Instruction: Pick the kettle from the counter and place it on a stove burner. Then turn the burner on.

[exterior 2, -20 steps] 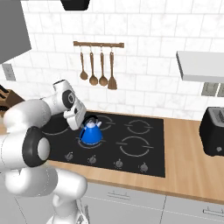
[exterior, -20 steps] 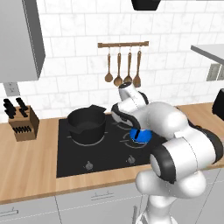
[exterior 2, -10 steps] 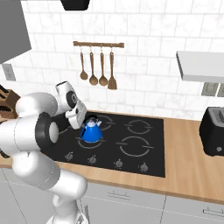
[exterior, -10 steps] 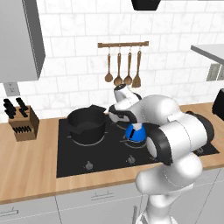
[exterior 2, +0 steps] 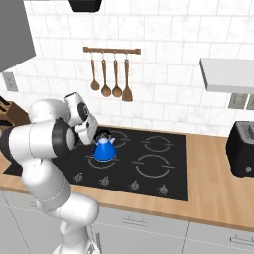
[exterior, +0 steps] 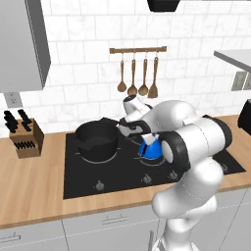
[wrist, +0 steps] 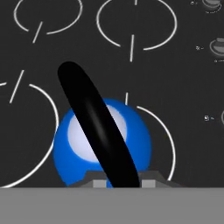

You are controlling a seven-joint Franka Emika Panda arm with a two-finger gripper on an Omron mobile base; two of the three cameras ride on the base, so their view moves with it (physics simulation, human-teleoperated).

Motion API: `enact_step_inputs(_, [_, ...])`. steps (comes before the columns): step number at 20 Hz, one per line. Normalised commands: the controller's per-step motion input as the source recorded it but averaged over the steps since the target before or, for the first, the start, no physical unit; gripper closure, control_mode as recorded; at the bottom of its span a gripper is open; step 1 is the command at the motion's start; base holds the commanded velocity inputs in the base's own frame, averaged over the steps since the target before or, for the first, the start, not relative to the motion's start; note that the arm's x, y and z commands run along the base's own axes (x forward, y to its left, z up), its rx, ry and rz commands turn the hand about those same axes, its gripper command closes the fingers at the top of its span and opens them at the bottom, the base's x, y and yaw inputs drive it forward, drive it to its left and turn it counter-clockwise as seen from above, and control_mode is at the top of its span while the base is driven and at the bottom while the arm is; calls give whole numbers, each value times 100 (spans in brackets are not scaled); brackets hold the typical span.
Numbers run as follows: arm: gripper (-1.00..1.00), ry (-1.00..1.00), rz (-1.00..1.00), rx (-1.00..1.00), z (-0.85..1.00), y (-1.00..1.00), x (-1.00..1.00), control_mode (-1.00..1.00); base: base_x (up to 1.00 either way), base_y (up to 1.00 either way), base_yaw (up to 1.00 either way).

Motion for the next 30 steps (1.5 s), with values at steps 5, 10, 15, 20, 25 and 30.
enact_step_inputs(5, [100,0,0,0,-22,-4,-1,-100,0,0,0])
enact_step_inputs(10, [-100,0,0,0,-11,-13,-5,-100,0,0,0])
enact_step_inputs(15, [-100,0,0,0,-5,-9,-11,-100,0,0,0])
enact_step_inputs(20, [-100,0,0,0,-3,-2,-15,-100,0,0,0])
enact_step_inputs(25, [-100,0,5,0,1,0,-9,-100,0,0,0])
enact_step_inputs(30, [-100,0,7,0,13,7,0,-100,0,0,0])
